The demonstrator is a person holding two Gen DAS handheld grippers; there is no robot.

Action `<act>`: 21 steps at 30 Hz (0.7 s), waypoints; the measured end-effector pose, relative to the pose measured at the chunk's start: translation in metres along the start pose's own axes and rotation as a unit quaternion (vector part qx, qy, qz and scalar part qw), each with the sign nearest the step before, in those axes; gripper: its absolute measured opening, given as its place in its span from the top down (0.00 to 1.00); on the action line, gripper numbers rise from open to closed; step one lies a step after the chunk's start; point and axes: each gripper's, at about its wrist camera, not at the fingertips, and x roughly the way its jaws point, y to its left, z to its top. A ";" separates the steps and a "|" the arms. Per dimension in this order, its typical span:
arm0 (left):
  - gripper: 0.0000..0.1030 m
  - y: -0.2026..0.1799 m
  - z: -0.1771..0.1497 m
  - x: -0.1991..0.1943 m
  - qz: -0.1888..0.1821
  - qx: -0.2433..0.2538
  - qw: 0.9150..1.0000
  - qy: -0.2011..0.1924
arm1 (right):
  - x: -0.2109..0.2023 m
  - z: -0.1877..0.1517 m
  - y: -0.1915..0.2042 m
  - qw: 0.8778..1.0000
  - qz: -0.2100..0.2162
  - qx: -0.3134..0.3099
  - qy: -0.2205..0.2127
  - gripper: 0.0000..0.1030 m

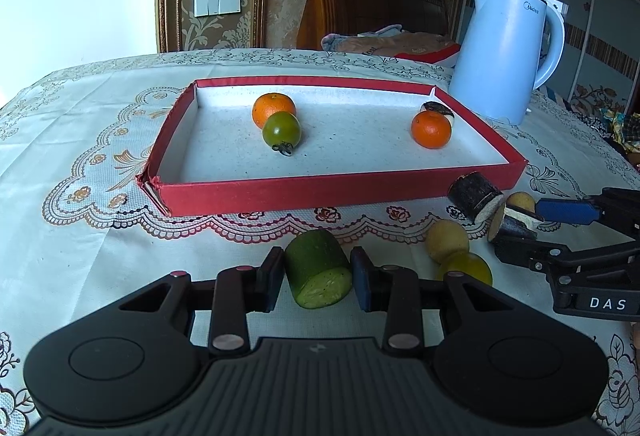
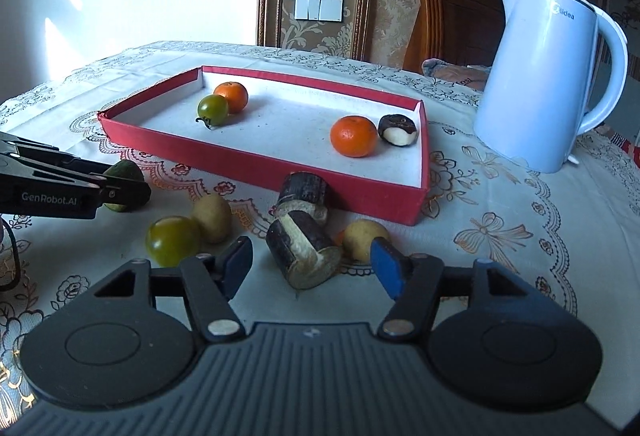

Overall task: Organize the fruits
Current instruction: 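Grasp a dark sugarcane piece with the right gripper while the left holds the cucumber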

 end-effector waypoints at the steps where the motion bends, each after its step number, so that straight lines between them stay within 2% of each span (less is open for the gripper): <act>1: 0.66 0.000 0.000 0.000 -0.001 0.000 1.000 0.000 | 0.001 0.002 0.001 1.000 0.003 -0.004 -0.001 0.41; 3: 0.66 0.001 0.000 0.000 -0.002 -0.002 1.000 0.001 | 0.001 0.003 0.004 1.000 0.019 -0.006 0.000 0.47; 7: 0.66 0.001 0.000 0.000 -0.002 -0.002 1.000 0.001 | 0.006 0.004 0.011 1.000 0.009 -0.028 0.008 0.46; 12: 0.66 0.001 0.000 0.000 -0.002 -0.002 1.000 0.001 | 0.016 0.005 0.008 0.999 0.011 -0.022 0.022 0.47; 16: 0.66 0.001 0.000 0.000 -0.002 -0.001 1.000 0.000 | 0.016 0.004 0.006 1.000 0.003 -0.016 0.018 0.59; 21: 0.66 -0.001 -0.001 -0.001 0.000 0.004 1.000 -0.002 | 0.015 0.003 0.005 1.000 0.000 -0.016 0.014 0.59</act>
